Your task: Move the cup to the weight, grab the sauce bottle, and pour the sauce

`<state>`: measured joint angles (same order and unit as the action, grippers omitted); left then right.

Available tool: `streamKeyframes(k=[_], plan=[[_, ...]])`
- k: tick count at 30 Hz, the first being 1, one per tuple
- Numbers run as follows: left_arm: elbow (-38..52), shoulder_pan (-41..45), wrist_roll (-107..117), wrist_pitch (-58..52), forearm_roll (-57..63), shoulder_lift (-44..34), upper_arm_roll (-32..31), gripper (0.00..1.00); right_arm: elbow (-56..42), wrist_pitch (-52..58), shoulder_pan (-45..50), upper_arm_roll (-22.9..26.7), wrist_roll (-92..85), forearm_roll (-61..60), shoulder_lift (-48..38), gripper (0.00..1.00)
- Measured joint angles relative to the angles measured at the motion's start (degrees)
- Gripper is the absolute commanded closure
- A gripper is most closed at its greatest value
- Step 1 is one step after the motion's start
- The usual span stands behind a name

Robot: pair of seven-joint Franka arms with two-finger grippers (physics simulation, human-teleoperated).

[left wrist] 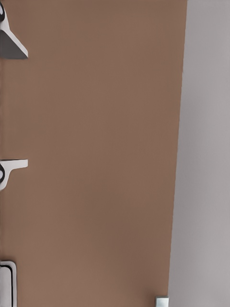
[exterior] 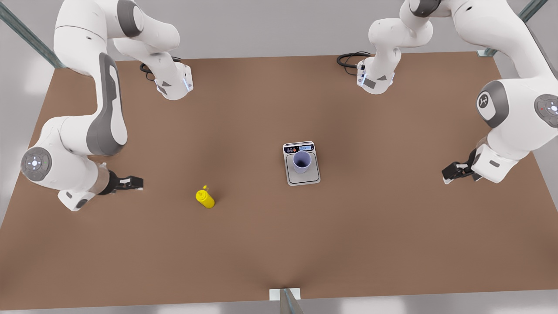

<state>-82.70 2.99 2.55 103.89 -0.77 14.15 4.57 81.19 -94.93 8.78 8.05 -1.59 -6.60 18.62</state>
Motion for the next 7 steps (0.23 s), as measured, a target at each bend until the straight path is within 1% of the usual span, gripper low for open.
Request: streamKeyframes(k=[2,7], plan=[[0.1,0.0,0.0,0.0,0.0,0.0,0.0,0.00,1.8,-0.2,0.1,0.0,1.3,0.0,-3.3,0.00],[0.0,0.0,0.0,0.0,0.0,0.0,0.0,0.00,2.6,-1.0,0.1,0.0,2.3,0.1,-3.9,0.00]])
